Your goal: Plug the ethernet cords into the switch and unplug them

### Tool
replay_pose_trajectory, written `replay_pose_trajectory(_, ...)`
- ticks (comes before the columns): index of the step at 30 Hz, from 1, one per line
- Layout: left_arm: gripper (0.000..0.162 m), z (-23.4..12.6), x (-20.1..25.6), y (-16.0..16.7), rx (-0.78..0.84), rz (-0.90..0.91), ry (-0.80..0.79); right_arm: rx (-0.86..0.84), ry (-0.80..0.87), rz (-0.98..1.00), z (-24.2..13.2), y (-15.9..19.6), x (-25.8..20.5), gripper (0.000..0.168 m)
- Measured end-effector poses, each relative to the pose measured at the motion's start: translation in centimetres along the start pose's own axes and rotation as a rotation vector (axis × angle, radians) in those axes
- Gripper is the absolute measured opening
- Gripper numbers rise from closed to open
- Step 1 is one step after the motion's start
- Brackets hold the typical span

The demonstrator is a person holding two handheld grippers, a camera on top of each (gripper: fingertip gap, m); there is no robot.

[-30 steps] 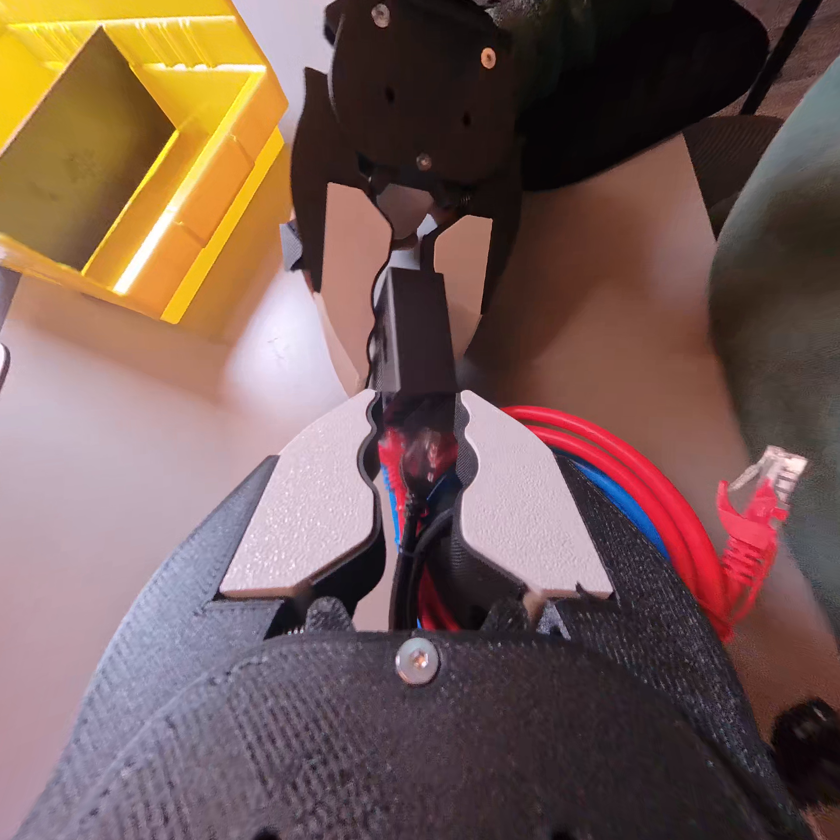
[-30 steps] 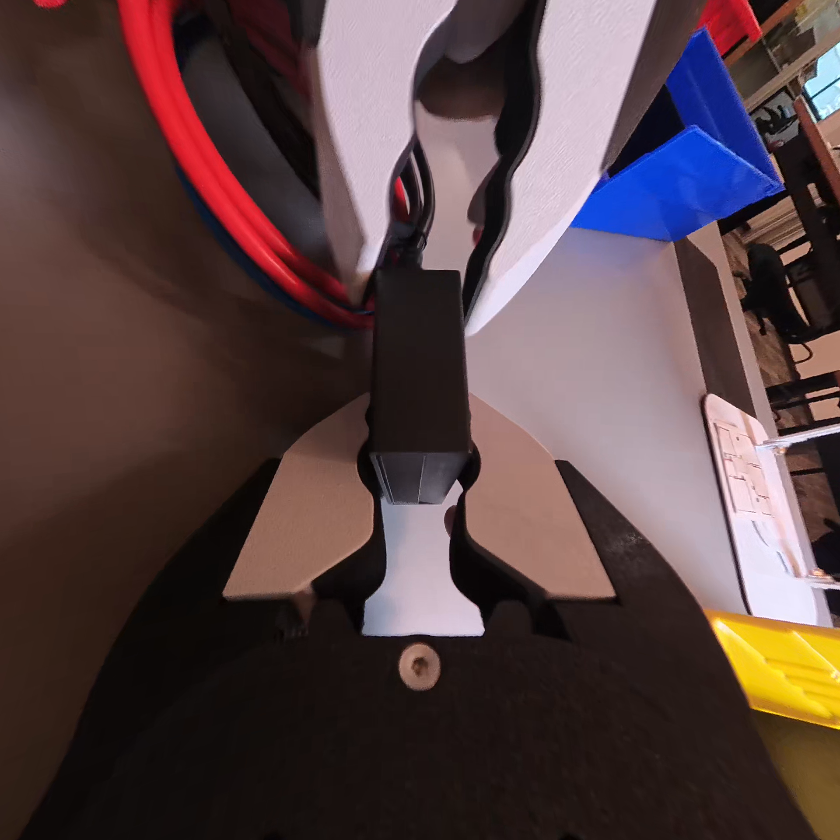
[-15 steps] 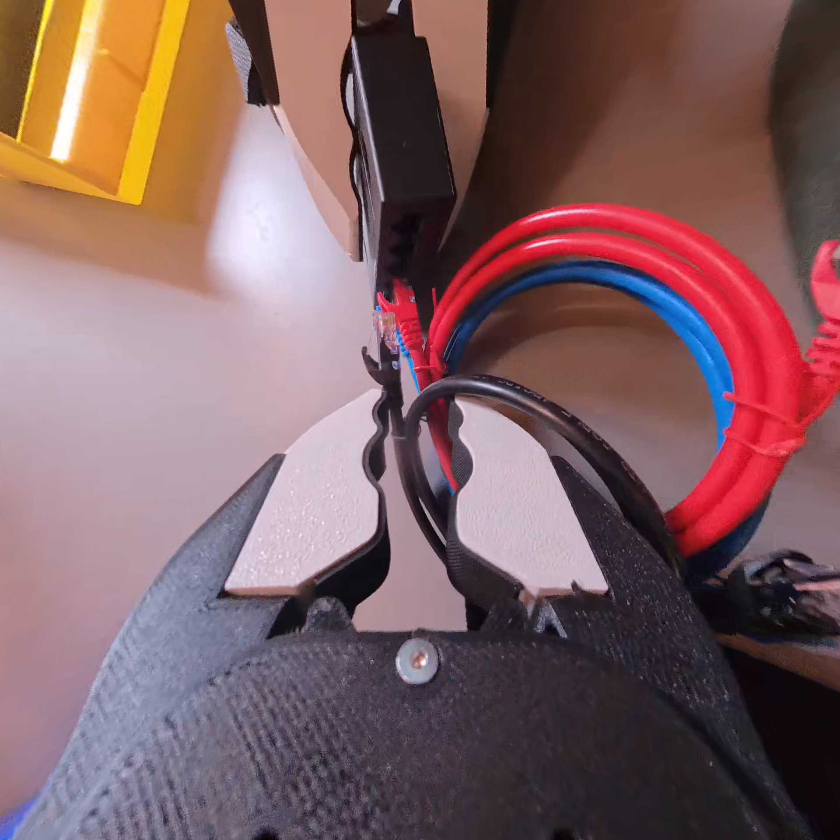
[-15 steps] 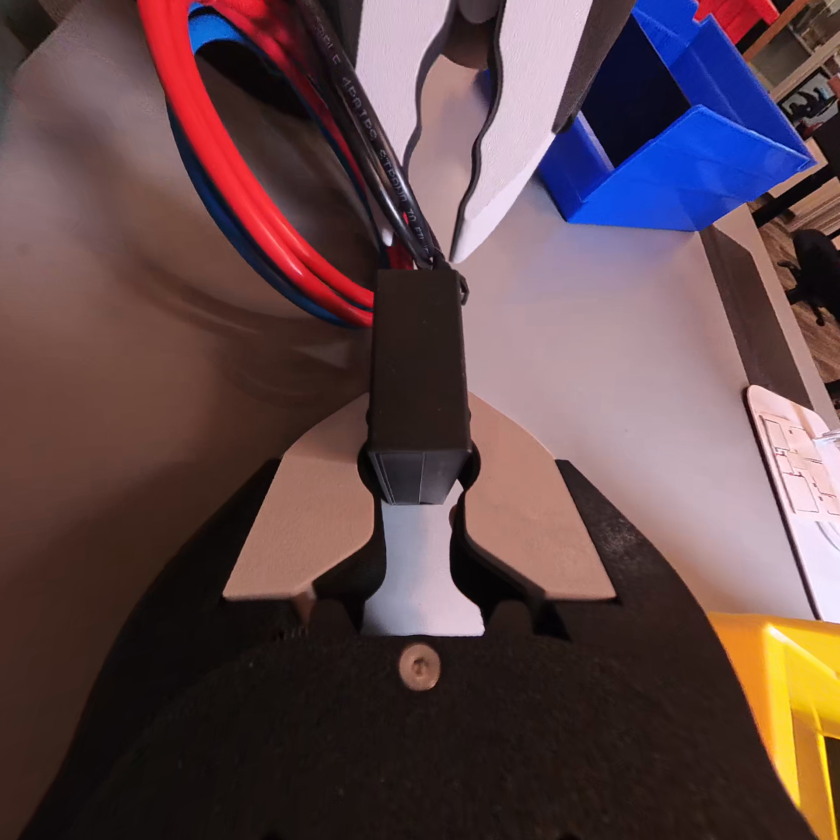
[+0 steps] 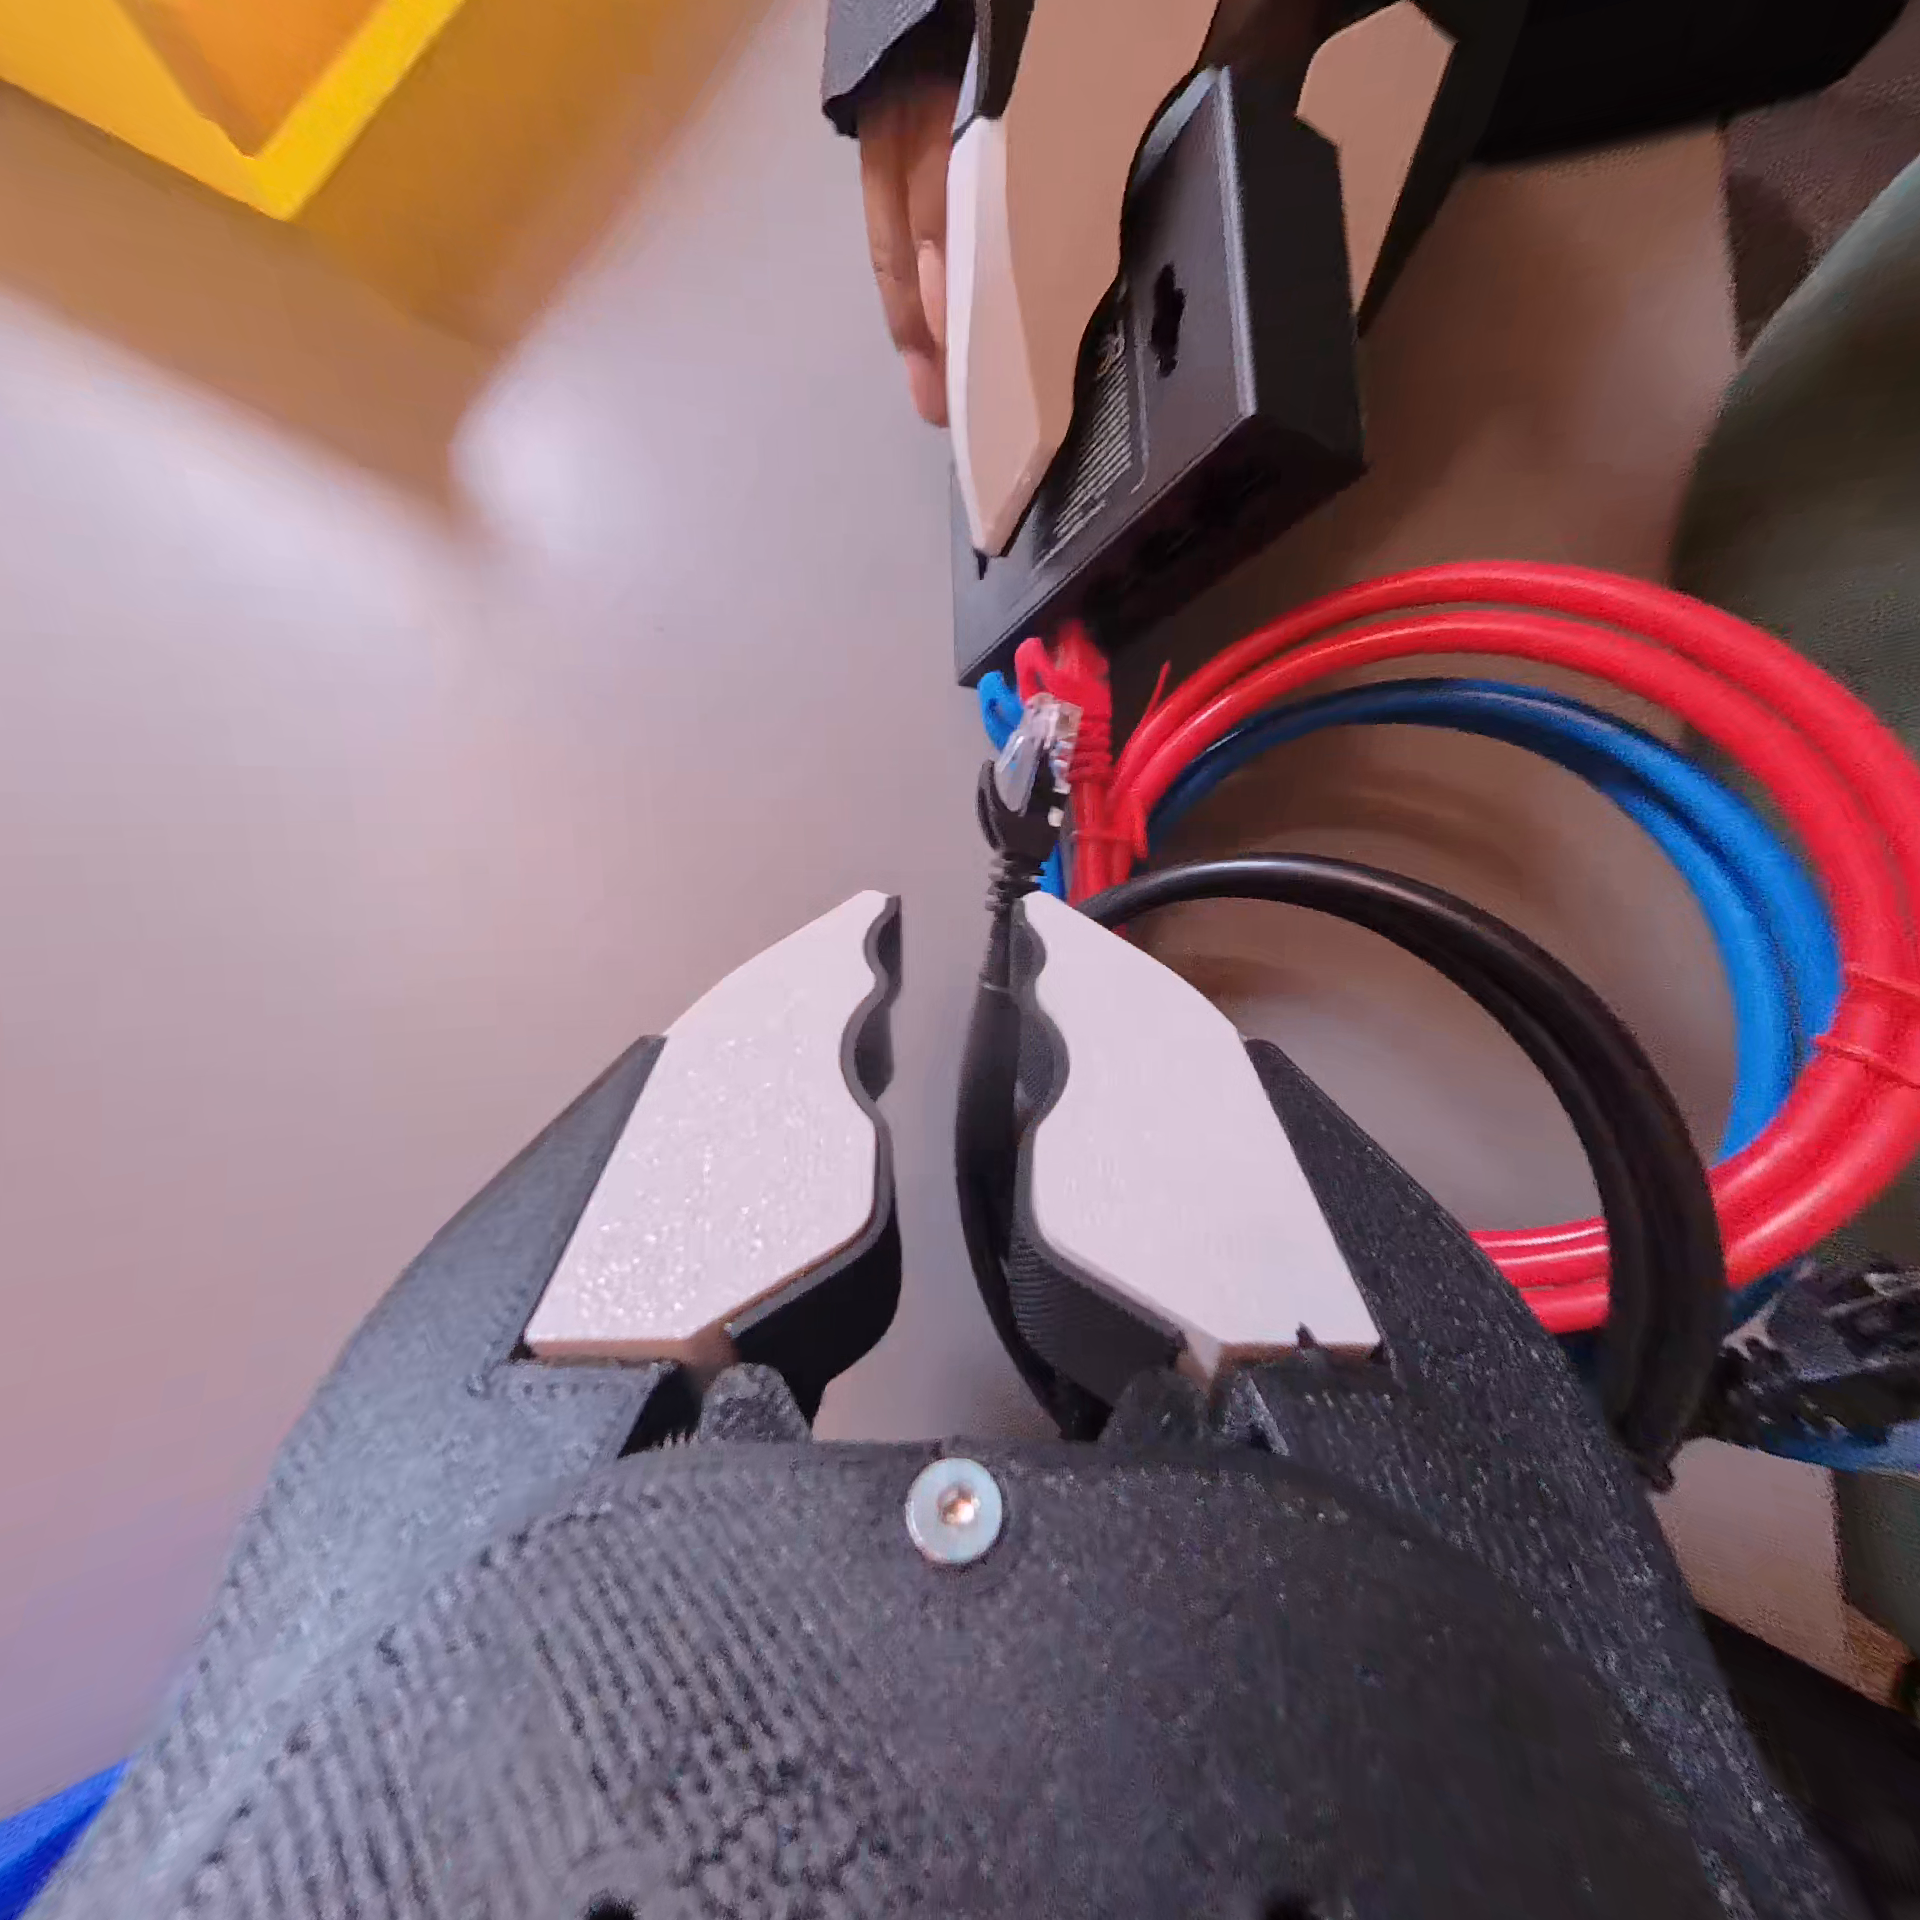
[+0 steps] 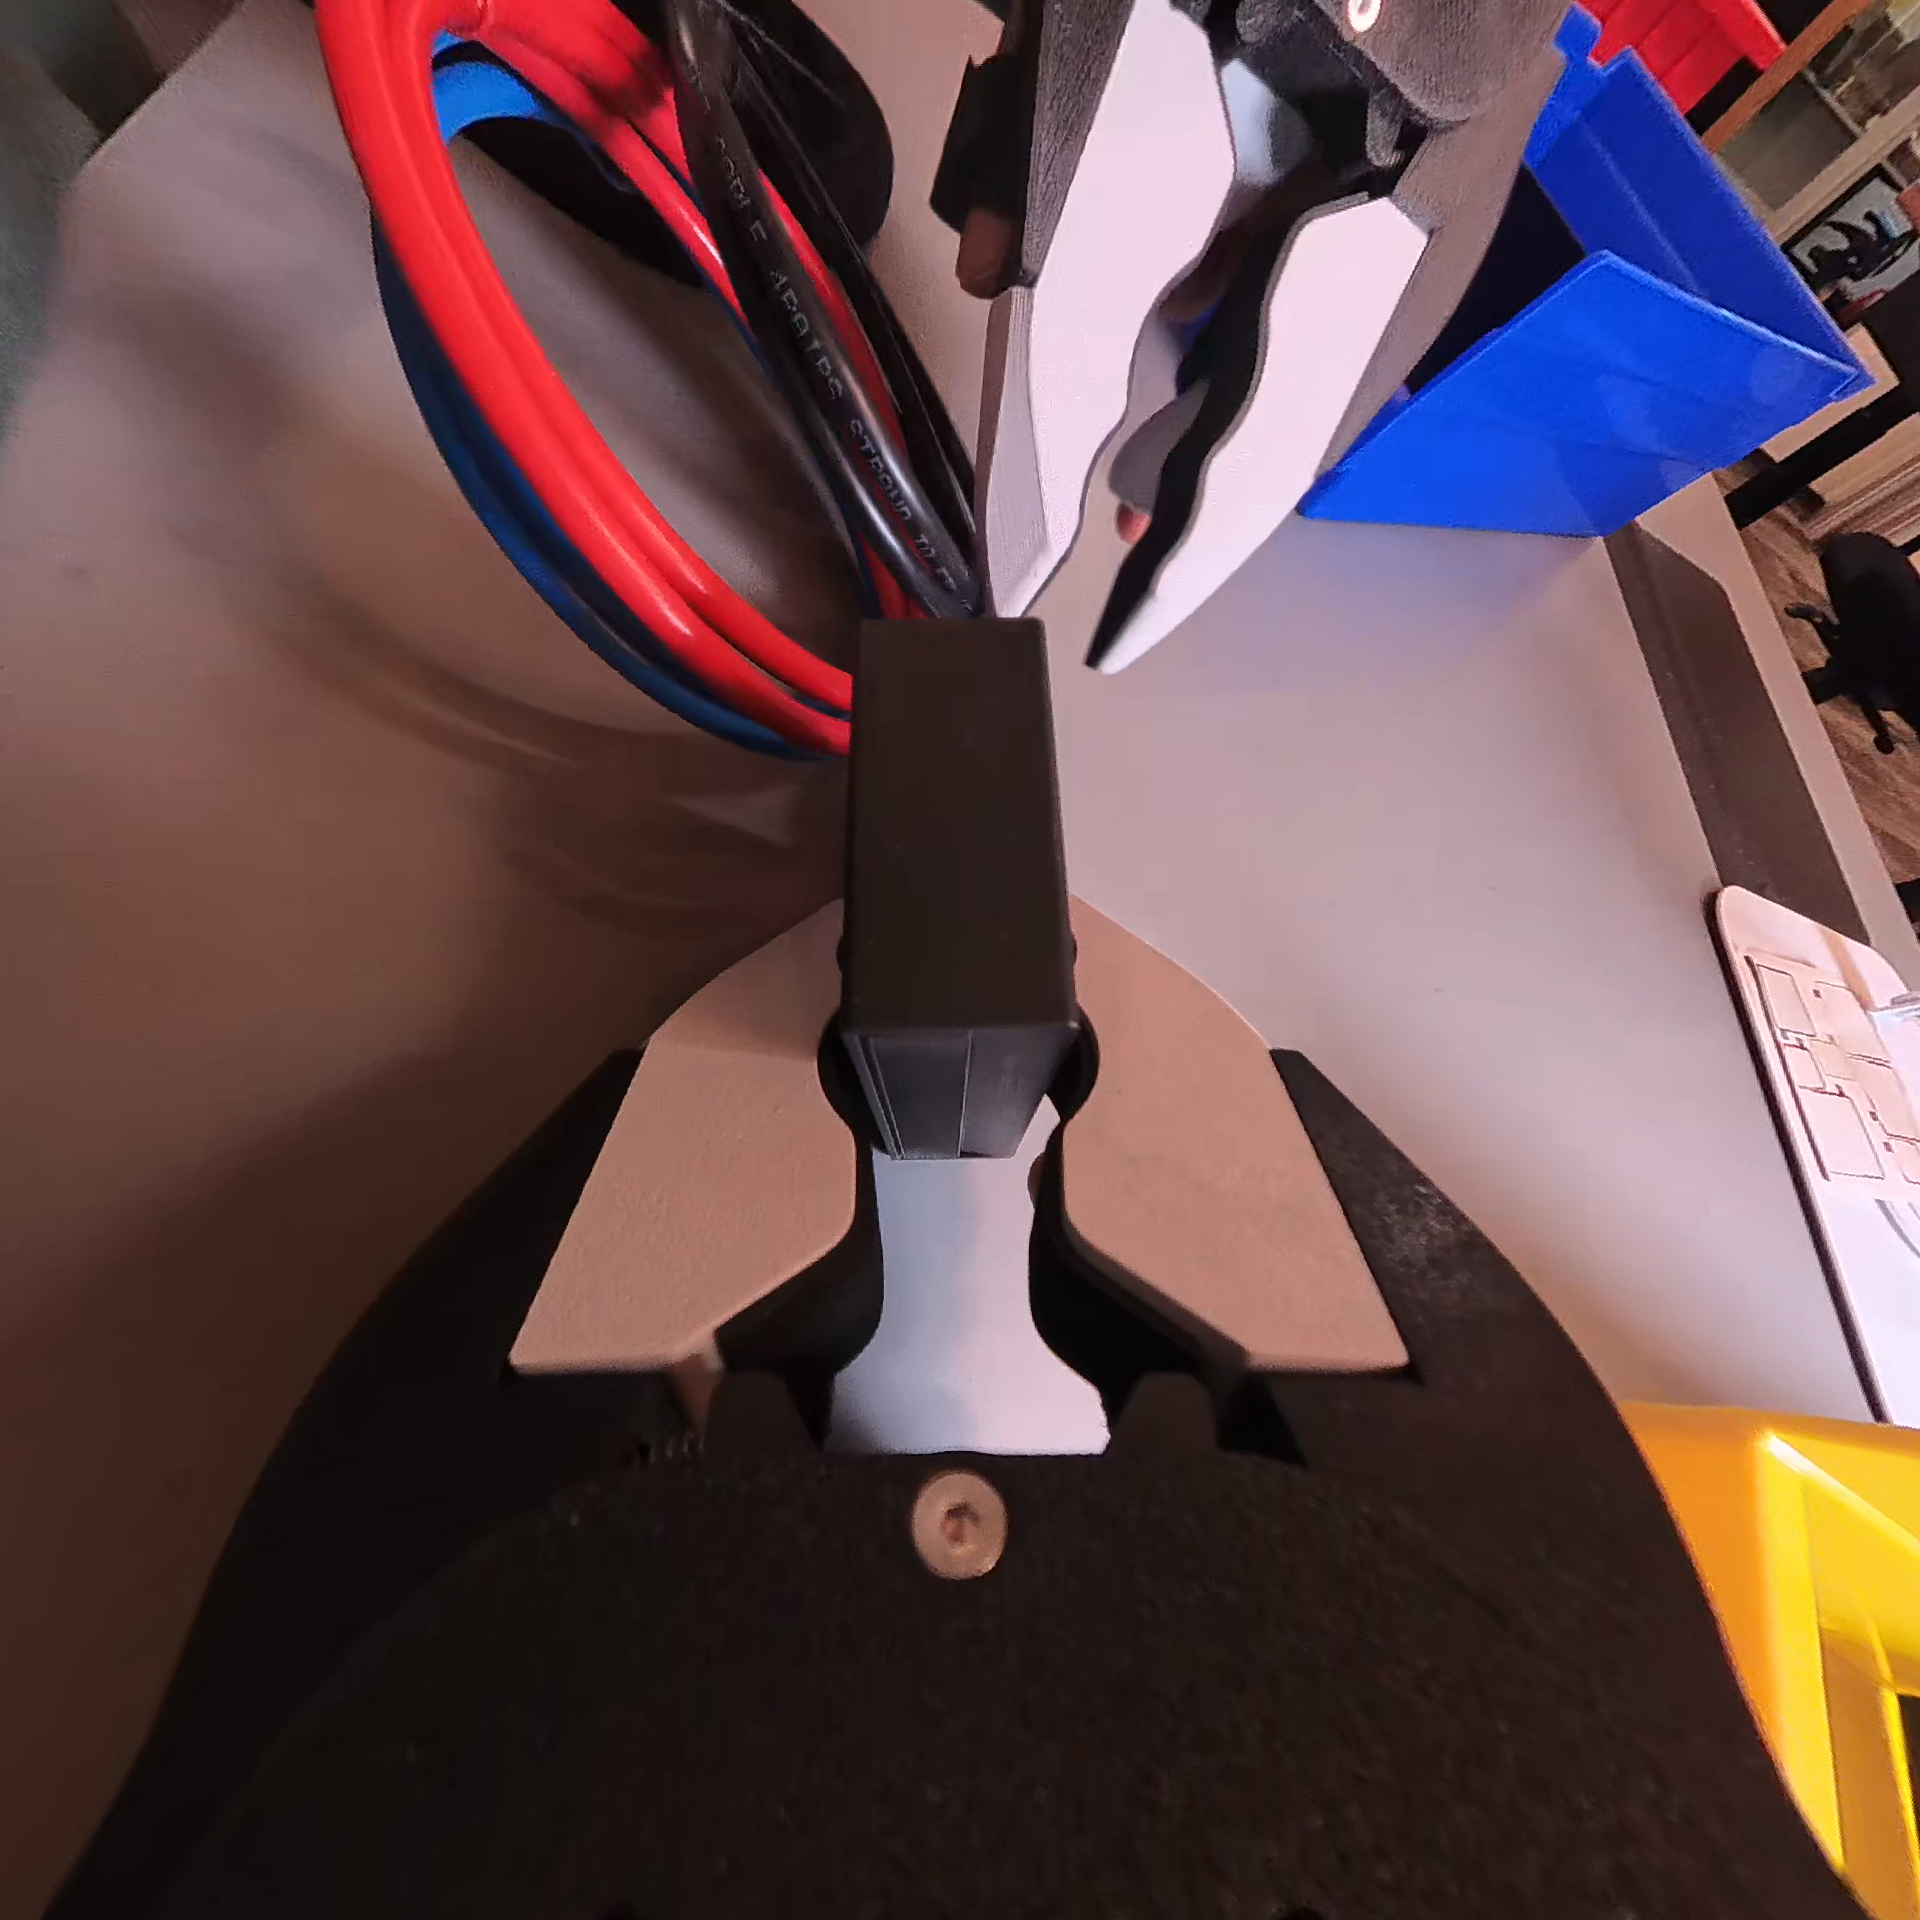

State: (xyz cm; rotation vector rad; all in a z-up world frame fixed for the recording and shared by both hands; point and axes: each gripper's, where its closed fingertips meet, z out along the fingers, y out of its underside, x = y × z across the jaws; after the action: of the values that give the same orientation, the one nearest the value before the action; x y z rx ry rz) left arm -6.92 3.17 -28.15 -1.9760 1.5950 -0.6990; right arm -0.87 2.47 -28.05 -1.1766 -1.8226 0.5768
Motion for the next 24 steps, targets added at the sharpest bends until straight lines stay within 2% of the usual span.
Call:
replay_pose_trajectory(1,0.016,0.0,0.2,0.0,0.000,-0.007,0.019,-0.001,0.001,-0.002,0.0,0.0,0.0,0.030)
replay_pose_trajectory(6,0.012,0.0,1.1,0.1,-0.019,0.029,0.069,0.003,-0.005,-0.014,0.1,0.0,-0.2,0.030)
replay_pose_trajectory(11,0.010,0.1,1.8,0.3,0.026,-0.158,0.295,-0.006,0.000,-0.039,0.1,0.0,-0.3,0.030)
replay_pose_trajectory(16,0.014,0.6,3.0,-0.1,0.045,-0.242,0.423,-0.017,0.005,-0.062,0.2,0.0,-0.4,0.030)
replay_pose_trajectory(19,0.013,1.0,3.0,0.0,0.020,-0.246,0.396,-0.021,0.010,-0.064,0.2,0.0,-0.4,0.030)
replay_pose_trajectory(24,0.013,0.4,1.2,0.5,0.029,-0.263,0.188,-0.025,0.019,-0.042,0.1,0.2,-0.1,0.030)
